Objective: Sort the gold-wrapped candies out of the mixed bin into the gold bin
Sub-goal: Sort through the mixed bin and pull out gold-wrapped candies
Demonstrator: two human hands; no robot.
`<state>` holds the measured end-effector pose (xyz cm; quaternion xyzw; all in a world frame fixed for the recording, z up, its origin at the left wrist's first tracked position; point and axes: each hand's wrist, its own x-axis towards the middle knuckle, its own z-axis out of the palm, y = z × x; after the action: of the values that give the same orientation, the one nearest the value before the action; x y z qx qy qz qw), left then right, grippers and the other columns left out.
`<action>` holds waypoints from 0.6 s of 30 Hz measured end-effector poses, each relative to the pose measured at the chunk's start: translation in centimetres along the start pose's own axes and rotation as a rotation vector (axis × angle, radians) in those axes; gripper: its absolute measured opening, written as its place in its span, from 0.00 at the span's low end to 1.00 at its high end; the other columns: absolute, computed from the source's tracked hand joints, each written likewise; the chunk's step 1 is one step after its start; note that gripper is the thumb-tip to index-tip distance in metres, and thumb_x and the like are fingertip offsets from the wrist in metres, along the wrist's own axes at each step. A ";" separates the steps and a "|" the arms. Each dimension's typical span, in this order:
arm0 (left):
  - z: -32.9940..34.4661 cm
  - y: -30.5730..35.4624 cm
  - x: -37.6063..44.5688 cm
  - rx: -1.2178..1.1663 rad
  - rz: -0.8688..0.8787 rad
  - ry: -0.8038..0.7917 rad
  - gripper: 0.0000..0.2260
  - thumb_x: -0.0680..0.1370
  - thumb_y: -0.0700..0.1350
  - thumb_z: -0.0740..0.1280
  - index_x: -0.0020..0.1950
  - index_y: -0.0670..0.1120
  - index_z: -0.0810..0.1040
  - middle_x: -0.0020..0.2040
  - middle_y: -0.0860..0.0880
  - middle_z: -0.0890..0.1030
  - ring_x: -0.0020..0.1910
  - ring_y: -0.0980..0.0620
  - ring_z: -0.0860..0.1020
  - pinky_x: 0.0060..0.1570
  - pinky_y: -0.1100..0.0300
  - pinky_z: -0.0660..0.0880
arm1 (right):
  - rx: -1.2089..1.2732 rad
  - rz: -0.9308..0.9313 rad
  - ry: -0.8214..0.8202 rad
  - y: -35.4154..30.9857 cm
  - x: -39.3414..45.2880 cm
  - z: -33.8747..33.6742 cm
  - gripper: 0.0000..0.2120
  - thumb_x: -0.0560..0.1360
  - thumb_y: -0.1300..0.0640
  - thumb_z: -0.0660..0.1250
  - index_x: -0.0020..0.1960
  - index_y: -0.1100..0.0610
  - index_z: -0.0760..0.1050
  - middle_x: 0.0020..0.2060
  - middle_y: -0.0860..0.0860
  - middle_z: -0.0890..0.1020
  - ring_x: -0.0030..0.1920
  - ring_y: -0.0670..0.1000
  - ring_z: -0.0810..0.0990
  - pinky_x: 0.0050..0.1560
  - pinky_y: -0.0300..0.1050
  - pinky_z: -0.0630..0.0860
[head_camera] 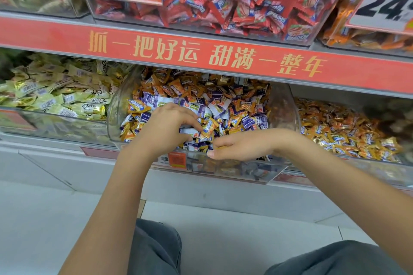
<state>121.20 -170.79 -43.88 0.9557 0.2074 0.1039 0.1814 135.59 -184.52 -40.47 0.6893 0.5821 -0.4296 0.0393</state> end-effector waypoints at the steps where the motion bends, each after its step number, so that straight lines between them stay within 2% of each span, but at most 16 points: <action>1: 0.0 0.1 0.0 0.003 -0.004 -0.002 0.13 0.70 0.45 0.75 0.52 0.58 0.83 0.60 0.56 0.79 0.62 0.51 0.70 0.64 0.50 0.64 | 0.048 0.006 0.018 0.0 0.1 0.3 0.17 0.79 0.36 0.52 0.42 0.48 0.67 0.40 0.42 0.69 0.42 0.43 0.70 0.51 0.43 0.68; 2: 0.0 0.2 0.0 0.007 -0.008 -0.004 0.13 0.70 0.45 0.75 0.53 0.58 0.83 0.60 0.56 0.78 0.62 0.51 0.70 0.65 0.50 0.63 | 0.100 0.004 0.055 0.1 0.3 0.7 0.19 0.78 0.35 0.52 0.42 0.49 0.67 0.40 0.42 0.69 0.42 0.43 0.70 0.50 0.44 0.68; 5: -0.1 0.3 -0.1 0.020 -0.013 -0.004 0.13 0.71 0.45 0.75 0.53 0.57 0.83 0.61 0.57 0.78 0.63 0.51 0.69 0.65 0.52 0.62 | 0.224 -0.031 0.229 -0.2 1.0 2.0 0.20 0.77 0.35 0.55 0.43 0.52 0.66 0.36 0.45 0.69 0.36 0.45 0.68 0.40 0.42 0.65; 7: -0.1 0.4 -0.1 0.029 -0.008 -0.008 0.13 0.71 0.44 0.75 0.53 0.57 0.83 0.60 0.56 0.78 0.63 0.51 0.70 0.64 0.52 0.62 | 0.257 -0.021 0.294 -0.4 1.7 2.3 0.21 0.76 0.34 0.55 0.46 0.53 0.68 0.37 0.45 0.71 0.36 0.45 0.69 0.38 0.42 0.64; 8: -0.1 0.5 -0.1 0.035 -0.009 -0.009 0.13 0.71 0.44 0.74 0.53 0.57 0.83 0.60 0.56 0.78 0.63 0.51 0.70 0.64 0.52 0.62 | 0.244 -0.035 0.304 -0.6 1.9 2.4 0.22 0.77 0.35 0.54 0.46 0.54 0.70 0.37 0.47 0.71 0.36 0.46 0.69 0.38 0.43 0.64; 10: -0.2 0.5 -0.1 0.031 -0.003 -0.002 0.11 0.71 0.44 0.74 0.52 0.56 0.83 0.60 0.56 0.78 0.62 0.52 0.70 0.64 0.53 0.62 | 0.237 -0.115 0.333 -0.7 2.1 2.4 0.21 0.79 0.40 0.56 0.41 0.57 0.69 0.34 0.49 0.69 0.34 0.47 0.68 0.38 0.43 0.63; 12: -0.3 0.5 -0.2 0.008 0.010 -0.009 0.07 0.71 0.47 0.74 0.48 0.58 0.83 0.59 0.58 0.78 0.62 0.52 0.69 0.62 0.55 0.60 | 0.269 -0.179 0.397 -0.6 1.6 2.5 0.16 0.80 0.45 0.60 0.38 0.54 0.70 0.31 0.46 0.68 0.29 0.41 0.66 0.35 0.37 0.63; 14: -0.4 0.7 -0.5 0.006 0.025 -0.078 0.02 0.72 0.54 0.71 0.43 0.62 0.81 0.60 0.62 0.75 0.63 0.54 0.66 0.61 0.54 0.56 | 0.272 -0.225 0.456 0.0 0.9 2.6 0.11 0.79 0.49 0.63 0.41 0.55 0.74 0.33 0.44 0.71 0.30 0.39 0.68 0.34 0.32 0.64; 16: -0.4 1.2 -0.5 0.043 0.028 -0.183 0.02 0.72 0.60 0.69 0.42 0.66 0.79 0.64 0.64 0.70 0.65 0.55 0.61 0.64 0.52 0.52 | 0.309 -0.240 0.533 0.6 0.0 2.7 0.09 0.78 0.53 0.65 0.44 0.57 0.77 0.34 0.47 0.75 0.32 0.42 0.71 0.36 0.39 0.68; 18: -0.4 1.6 -0.2 0.082 0.013 -0.271 0.06 0.73 0.61 0.67 0.48 0.67 0.80 0.69 0.64 0.66 0.66 0.54 0.57 0.67 0.52 0.48 | 0.410 -0.231 0.666 0.9 -1.4 2.5 0.07 0.78 0.55 0.65 0.45 0.56 0.80 0.34 0.49 0.79 0.32 0.46 0.74 0.34 0.43 0.72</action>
<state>121.50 -172.06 -42.92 0.9689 0.1789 -0.0334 0.1679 135.02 -187.25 -41.54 0.7142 0.5391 -0.2917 -0.3380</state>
